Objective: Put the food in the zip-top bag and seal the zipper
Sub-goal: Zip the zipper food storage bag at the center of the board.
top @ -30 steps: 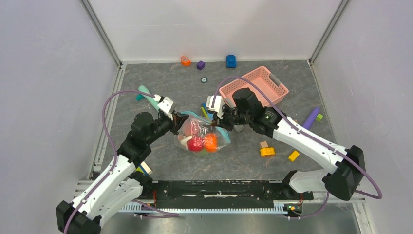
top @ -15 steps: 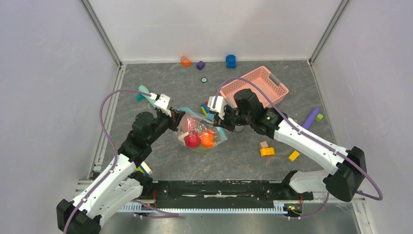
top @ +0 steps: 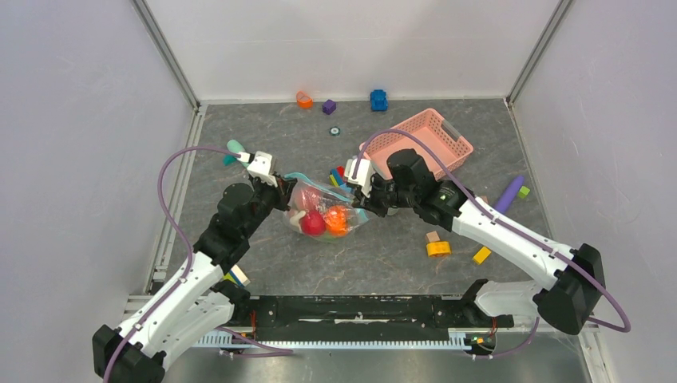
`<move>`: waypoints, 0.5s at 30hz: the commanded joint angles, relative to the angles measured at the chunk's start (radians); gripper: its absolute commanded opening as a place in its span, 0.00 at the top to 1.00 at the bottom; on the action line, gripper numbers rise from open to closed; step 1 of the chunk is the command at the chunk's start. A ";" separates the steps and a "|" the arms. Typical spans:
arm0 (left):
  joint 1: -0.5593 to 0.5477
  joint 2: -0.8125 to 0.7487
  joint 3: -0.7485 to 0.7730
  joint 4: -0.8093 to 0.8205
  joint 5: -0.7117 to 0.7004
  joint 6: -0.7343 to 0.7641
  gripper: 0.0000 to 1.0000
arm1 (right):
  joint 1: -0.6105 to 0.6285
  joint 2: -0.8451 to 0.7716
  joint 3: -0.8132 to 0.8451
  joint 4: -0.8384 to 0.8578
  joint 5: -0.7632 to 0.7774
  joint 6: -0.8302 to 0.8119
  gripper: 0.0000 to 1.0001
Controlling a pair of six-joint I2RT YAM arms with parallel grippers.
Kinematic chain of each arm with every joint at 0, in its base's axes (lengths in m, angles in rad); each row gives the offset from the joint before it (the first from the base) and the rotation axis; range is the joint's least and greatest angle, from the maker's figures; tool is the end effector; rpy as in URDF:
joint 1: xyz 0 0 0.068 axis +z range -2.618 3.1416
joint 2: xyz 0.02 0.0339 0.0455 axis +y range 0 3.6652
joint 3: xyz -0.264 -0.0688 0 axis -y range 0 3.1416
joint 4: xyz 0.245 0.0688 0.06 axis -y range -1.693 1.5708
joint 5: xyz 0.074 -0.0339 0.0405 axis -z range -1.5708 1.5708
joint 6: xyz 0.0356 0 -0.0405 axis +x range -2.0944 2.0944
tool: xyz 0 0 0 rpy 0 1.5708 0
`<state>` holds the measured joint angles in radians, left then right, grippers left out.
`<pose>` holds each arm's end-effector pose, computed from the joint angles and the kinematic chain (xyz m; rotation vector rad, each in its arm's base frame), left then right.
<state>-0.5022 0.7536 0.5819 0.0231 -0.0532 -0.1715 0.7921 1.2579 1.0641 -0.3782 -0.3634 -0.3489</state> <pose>0.1652 -0.0886 0.2952 0.2470 1.7226 -0.4517 0.1883 0.2088 0.3183 -1.3485 1.7007 0.6460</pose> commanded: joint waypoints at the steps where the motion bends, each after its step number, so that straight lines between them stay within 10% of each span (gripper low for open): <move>1: 0.034 -0.005 0.030 0.080 -0.308 0.000 0.98 | -0.020 -0.037 -0.033 -0.162 0.047 0.024 1.00; 15: 0.034 0.018 0.047 0.053 -0.466 -0.029 0.98 | -0.040 -0.045 -0.053 -0.182 0.090 0.038 1.00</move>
<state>-0.5129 0.7708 0.5823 0.0227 -0.1799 -0.2096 0.7818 1.2575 1.0481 -0.3668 -0.3309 -0.3325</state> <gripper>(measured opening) 0.022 0.025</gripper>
